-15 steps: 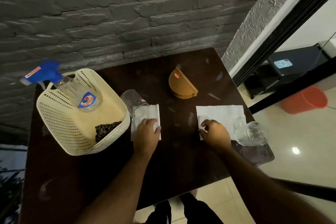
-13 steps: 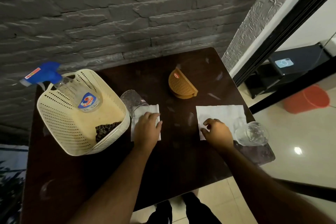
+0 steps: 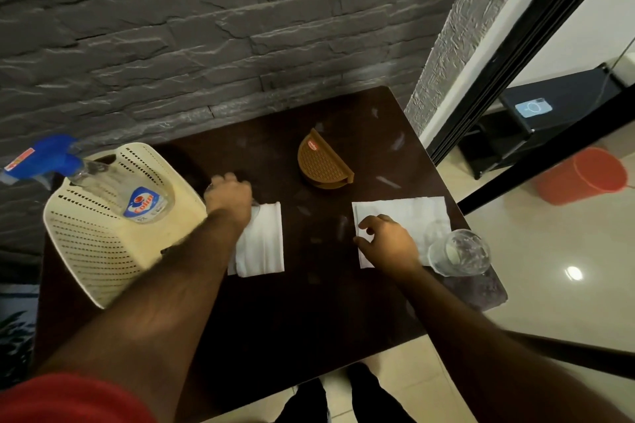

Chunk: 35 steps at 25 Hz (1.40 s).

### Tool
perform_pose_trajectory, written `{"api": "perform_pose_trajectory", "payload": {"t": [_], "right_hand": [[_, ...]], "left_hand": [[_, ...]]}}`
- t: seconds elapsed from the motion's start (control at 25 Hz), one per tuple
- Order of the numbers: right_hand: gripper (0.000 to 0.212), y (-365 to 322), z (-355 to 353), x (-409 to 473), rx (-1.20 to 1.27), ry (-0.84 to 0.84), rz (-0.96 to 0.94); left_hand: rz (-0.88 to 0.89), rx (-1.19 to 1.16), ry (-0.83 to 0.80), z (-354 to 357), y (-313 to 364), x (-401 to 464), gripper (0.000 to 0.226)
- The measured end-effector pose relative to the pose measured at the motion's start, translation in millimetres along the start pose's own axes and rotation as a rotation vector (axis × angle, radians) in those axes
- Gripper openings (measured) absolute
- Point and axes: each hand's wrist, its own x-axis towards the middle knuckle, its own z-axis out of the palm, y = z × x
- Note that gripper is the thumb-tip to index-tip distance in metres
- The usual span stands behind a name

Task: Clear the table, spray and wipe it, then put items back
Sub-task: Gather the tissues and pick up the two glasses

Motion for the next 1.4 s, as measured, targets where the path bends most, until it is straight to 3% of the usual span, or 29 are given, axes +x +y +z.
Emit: {"api": "perform_pose_trajectory", "payload": {"t": [0.16,0.36,0.52,0.72,0.88,0.96,1.04,1.16,1.4], "right_hand": [[0.032,-2,-2,3,0.016,0.003,-0.008],[0.025,-22,-3,13,0.101,-0.039,-0.072],[0.059,-58,-12,25,0.133,-0.122,-0.096],[0.108,-105,-19,32,0.263,-0.194,-0.208],[0.098,-110,-10,32,0.257,-0.112,-0.24],[0.087,-103,-15,29,0.376,-0.063,-0.192],[0.083,-95,-24,29,0.465,-0.042,-0.158],[0.089,-78,-36,30,0.465,-0.091,-0.106],[0.094,-23,-75,14,0.493,-0.21,-0.104]], "left_hand": [[0.025,0.033,0.021,-5,0,3,0.025],[-0.043,-0.132,0.029,-31,-22,10,0.018],[-0.089,-0.334,-0.048,-50,-25,18,0.02],[-0.043,-0.829,-0.4,-53,-1,7,0.017],[-0.04,-1.127,-0.466,-55,15,-12,0.019],[0.078,-1.269,-0.478,-46,19,-25,0.033],[0.199,-1.475,-0.531,-31,28,-41,0.064],[0.304,-1.666,-0.452,-14,55,-50,0.112],[0.419,-1.549,-0.345,-25,103,-52,0.108]]}}
